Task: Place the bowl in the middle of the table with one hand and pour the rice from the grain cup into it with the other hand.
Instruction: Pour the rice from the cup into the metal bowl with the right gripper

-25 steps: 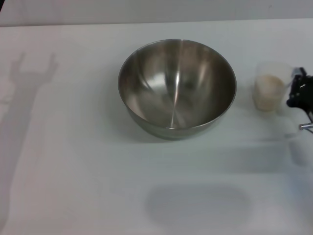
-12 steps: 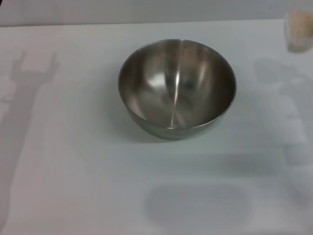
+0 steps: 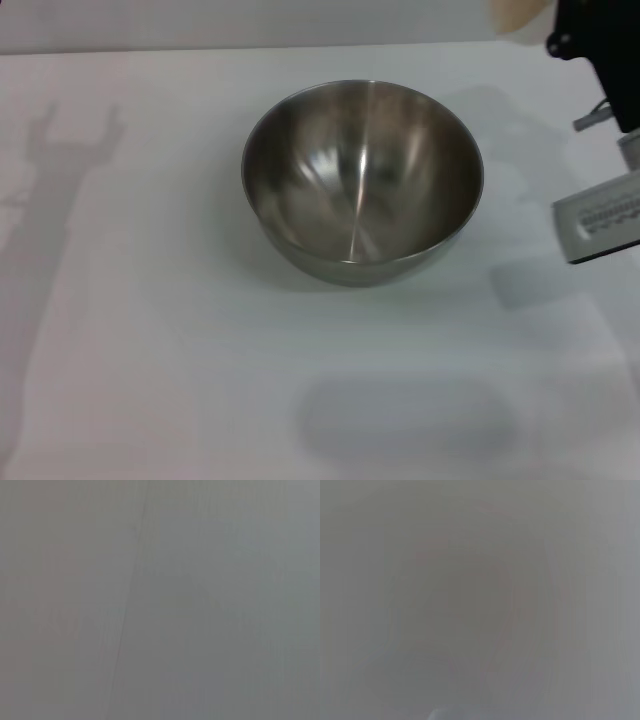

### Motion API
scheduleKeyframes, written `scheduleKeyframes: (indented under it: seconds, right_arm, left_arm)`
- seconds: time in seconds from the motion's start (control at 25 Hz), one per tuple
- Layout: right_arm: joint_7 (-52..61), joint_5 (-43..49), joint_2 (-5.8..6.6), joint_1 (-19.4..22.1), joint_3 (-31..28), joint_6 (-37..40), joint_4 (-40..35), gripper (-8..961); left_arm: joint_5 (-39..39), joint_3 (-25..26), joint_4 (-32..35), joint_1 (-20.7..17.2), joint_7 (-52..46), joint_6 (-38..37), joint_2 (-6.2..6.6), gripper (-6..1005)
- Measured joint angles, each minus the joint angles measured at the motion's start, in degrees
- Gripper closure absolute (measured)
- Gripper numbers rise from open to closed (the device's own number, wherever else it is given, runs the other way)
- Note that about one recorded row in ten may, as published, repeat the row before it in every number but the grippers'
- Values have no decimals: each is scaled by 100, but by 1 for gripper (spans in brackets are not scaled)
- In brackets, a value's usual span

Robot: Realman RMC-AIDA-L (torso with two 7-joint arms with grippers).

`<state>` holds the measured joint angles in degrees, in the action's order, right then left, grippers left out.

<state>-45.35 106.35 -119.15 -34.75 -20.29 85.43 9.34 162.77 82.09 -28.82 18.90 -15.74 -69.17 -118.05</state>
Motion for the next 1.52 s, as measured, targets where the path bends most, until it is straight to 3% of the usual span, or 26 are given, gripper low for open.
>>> scheduleKeyframes:
  seconds: [0.32,0.6,1.12,1.52]
  right_arm:
    - [-1916,0,-30,-94,846,-454,166,936]
    - [-3061,100,-37,-139,1118,-837,184,937]
    - [-3967,840,-34,-239,1117,-821,59,936]
    - [-4276,1447,-15,-397,1114,-681,-502,937]
  left_arm:
    - [0,2,-33,3,0,0,1,139]
    - [0,-5,-95,2,0,0,-12,139]
    - [0,-35,-192,-39,0,1,-20,139]
    - [-4,-35,-230,-109,-1,36,-17,139]
